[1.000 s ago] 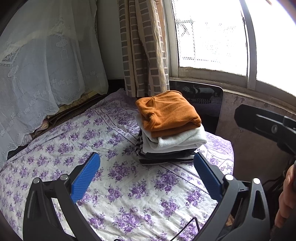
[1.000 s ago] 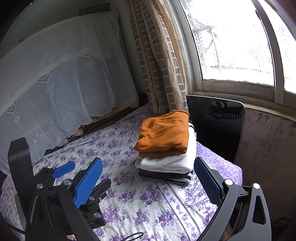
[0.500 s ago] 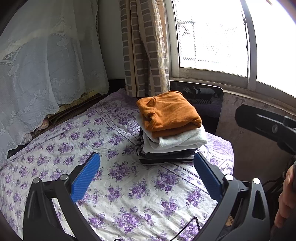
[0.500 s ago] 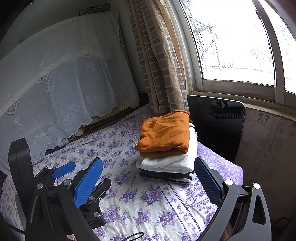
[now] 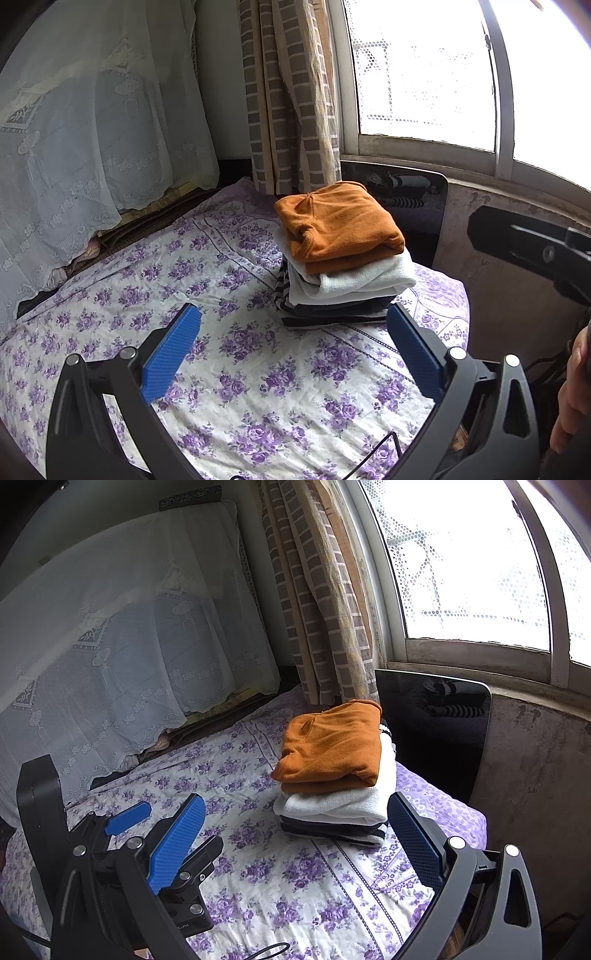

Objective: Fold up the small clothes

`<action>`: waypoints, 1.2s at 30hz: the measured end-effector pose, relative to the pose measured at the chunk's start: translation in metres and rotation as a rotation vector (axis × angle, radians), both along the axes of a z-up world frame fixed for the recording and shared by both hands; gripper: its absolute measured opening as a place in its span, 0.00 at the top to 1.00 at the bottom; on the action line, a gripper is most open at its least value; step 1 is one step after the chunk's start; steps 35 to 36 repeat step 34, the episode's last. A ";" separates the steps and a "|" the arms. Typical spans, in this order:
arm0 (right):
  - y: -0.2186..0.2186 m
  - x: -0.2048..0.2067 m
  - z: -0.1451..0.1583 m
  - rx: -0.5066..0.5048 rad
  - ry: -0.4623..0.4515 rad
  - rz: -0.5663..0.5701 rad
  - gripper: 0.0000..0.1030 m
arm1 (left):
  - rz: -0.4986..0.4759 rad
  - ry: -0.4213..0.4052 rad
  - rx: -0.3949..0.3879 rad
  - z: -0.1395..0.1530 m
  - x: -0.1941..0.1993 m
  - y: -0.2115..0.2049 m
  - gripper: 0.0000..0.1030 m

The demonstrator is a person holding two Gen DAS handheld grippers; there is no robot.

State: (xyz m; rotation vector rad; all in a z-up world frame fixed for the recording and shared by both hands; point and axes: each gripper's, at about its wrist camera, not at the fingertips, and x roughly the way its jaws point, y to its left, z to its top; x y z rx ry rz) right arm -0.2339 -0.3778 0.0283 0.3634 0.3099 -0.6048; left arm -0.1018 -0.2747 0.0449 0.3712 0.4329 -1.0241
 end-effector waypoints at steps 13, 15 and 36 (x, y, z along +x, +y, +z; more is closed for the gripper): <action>0.001 0.002 0.001 0.000 -0.001 0.001 0.04 | -0.005 -0.003 0.004 -0.002 -0.002 0.000 0.05; 0.000 0.001 0.001 0.000 0.000 0.000 0.04 | -0.004 -0.003 0.006 -0.002 -0.003 0.000 0.05; 0.001 0.002 0.004 0.001 -0.006 0.000 0.04 | 0.000 0.000 0.007 0.000 -0.003 0.004 0.05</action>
